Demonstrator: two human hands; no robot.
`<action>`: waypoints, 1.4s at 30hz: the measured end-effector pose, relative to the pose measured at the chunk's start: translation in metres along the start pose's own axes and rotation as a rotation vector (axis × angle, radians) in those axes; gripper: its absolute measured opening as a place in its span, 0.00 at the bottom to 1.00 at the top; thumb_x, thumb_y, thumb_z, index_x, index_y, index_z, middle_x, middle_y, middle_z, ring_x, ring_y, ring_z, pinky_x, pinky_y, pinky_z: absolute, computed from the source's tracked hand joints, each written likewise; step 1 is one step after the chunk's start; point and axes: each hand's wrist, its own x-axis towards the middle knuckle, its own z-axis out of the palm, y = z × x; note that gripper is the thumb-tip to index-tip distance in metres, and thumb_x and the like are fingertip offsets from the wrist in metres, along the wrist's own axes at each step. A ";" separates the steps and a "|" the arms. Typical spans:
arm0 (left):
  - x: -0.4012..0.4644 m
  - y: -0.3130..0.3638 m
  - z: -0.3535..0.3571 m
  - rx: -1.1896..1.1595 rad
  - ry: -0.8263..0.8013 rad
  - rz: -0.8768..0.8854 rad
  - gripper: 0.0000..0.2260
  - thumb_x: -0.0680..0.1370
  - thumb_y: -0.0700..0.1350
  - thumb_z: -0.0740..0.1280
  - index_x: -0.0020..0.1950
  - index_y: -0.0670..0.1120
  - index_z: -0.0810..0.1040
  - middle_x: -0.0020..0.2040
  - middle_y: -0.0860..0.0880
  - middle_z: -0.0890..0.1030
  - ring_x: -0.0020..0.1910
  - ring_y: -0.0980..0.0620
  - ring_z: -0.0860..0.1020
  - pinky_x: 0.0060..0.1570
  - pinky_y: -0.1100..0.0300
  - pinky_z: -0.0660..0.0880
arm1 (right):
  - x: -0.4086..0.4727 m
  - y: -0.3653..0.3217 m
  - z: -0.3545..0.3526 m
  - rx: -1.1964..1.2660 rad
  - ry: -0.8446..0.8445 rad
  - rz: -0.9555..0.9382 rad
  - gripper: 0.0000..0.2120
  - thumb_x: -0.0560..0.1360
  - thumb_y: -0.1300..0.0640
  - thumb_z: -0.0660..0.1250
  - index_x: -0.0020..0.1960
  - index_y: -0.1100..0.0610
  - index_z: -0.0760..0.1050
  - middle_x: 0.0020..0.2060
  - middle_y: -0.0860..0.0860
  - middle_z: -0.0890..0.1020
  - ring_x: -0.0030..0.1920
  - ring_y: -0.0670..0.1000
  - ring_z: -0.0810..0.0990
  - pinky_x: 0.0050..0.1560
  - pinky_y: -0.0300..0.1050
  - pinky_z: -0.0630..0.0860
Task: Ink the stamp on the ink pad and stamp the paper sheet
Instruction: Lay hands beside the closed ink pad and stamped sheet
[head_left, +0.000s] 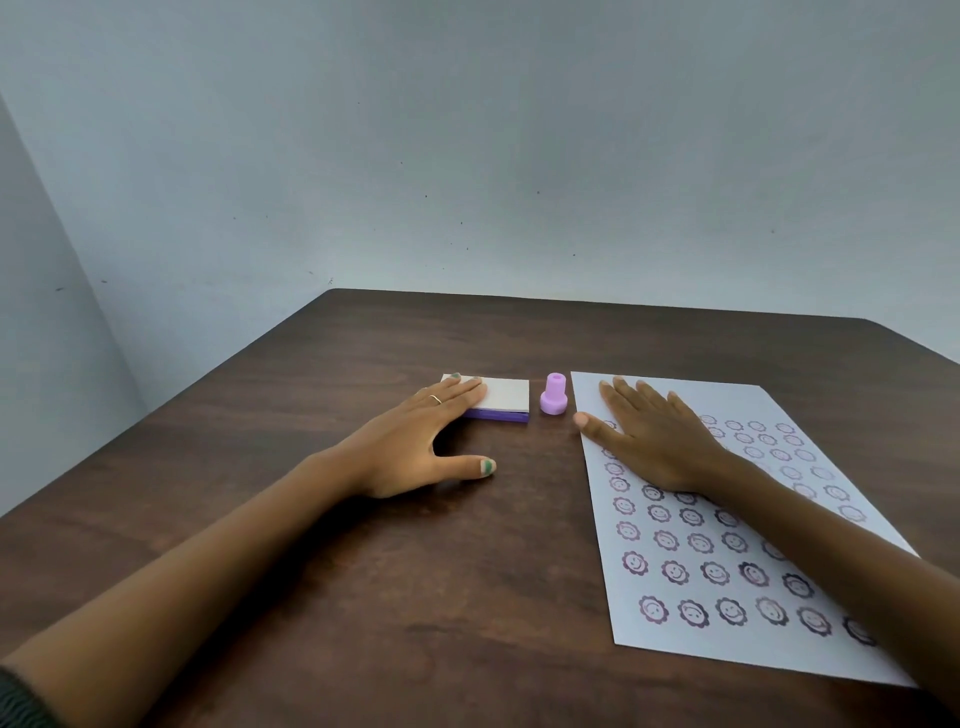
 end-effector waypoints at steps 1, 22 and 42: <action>0.000 0.000 0.000 -0.001 0.000 0.001 0.43 0.68 0.71 0.57 0.77 0.55 0.48 0.70 0.66 0.45 0.72 0.66 0.42 0.72 0.61 0.48 | 0.000 0.000 0.000 0.001 -0.001 0.001 0.36 0.72 0.34 0.39 0.74 0.53 0.43 0.76 0.52 0.47 0.75 0.54 0.46 0.74 0.57 0.45; -0.004 0.000 0.003 -0.008 0.168 -0.057 0.46 0.64 0.77 0.51 0.76 0.54 0.55 0.77 0.58 0.56 0.75 0.62 0.50 0.72 0.60 0.52 | -0.003 -0.002 0.000 0.057 0.080 -0.002 0.32 0.75 0.37 0.45 0.73 0.53 0.50 0.75 0.52 0.53 0.75 0.54 0.51 0.73 0.55 0.48; 0.019 0.019 0.019 0.169 0.262 -0.086 0.36 0.72 0.69 0.45 0.76 0.52 0.57 0.76 0.53 0.60 0.76 0.56 0.54 0.71 0.56 0.31 | -0.007 -0.002 0.000 0.174 0.156 -0.037 0.27 0.77 0.43 0.49 0.72 0.55 0.55 0.74 0.53 0.59 0.74 0.54 0.56 0.73 0.53 0.50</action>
